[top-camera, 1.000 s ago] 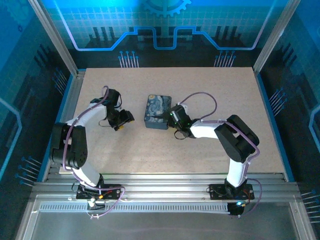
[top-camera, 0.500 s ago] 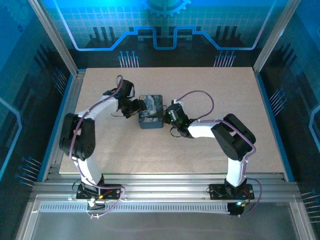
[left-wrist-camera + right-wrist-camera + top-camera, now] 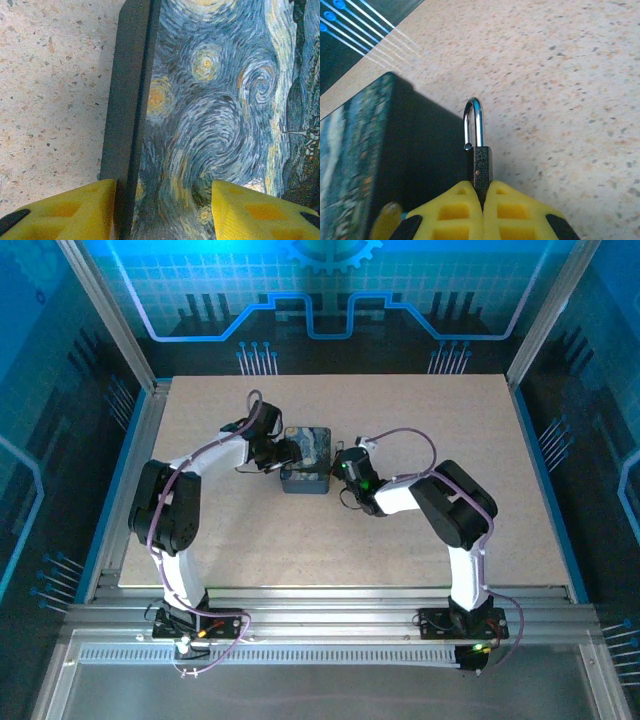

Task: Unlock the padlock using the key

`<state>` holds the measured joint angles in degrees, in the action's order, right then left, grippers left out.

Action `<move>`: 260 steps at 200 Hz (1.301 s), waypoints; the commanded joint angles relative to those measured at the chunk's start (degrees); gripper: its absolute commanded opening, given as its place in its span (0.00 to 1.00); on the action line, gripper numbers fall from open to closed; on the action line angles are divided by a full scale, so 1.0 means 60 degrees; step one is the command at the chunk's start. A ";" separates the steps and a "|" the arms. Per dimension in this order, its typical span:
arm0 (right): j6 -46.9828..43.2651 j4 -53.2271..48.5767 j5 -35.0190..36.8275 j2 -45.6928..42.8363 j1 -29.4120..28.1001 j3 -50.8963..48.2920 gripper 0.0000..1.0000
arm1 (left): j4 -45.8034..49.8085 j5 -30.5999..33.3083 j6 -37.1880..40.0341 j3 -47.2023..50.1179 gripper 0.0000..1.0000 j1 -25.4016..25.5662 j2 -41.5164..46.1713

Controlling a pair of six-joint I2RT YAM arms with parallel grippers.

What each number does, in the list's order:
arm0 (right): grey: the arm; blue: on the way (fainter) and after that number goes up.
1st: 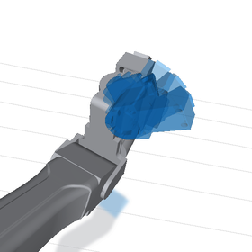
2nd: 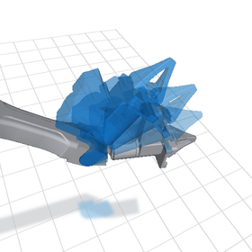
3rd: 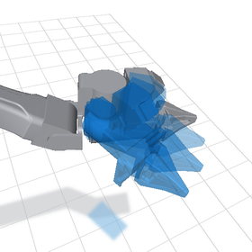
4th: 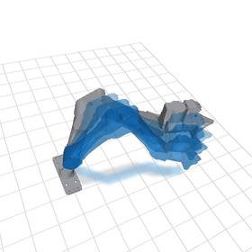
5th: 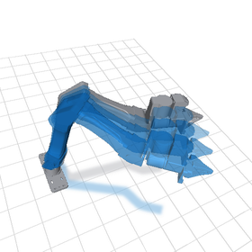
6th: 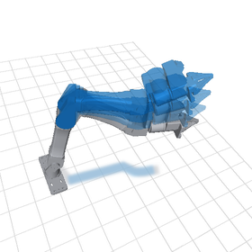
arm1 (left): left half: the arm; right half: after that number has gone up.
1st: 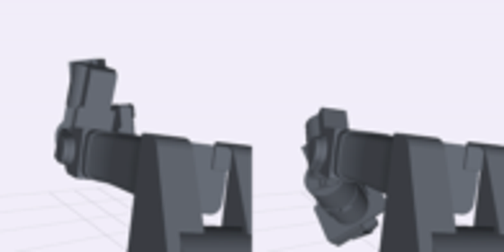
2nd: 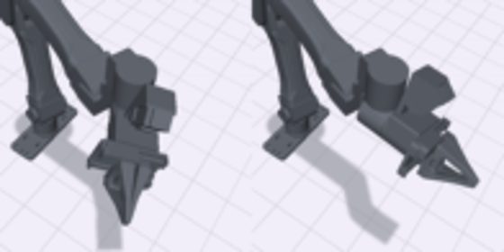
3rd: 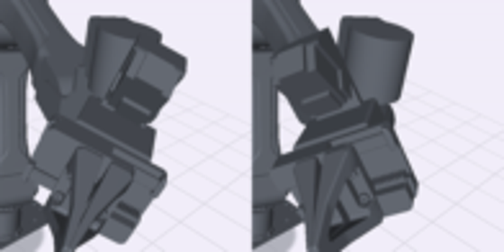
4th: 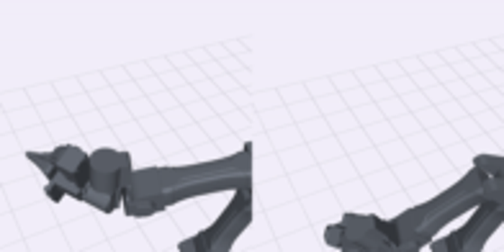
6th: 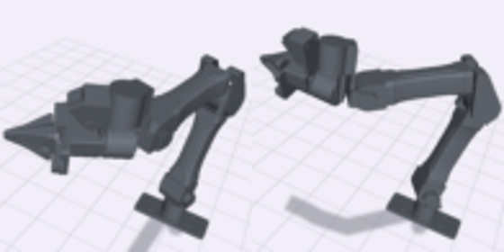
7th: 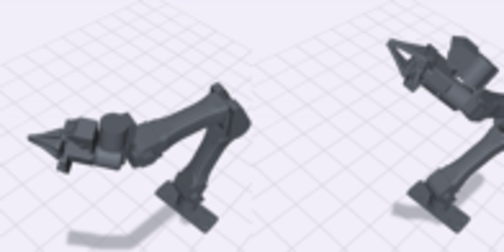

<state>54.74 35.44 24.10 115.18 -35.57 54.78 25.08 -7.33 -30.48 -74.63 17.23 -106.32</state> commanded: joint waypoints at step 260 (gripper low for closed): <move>-0.8269 -0.3929 -0.3544 -0.6982 0.6062 -0.3519 1.00 | -1.1367 0.3184 0.4962 0.8152 0.99 -0.2551 0.3382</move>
<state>13.82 7.92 1.61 74.26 -2.00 37.60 -24.25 14.92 -2.37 -28.56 2.66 -82.56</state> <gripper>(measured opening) 0.998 0.989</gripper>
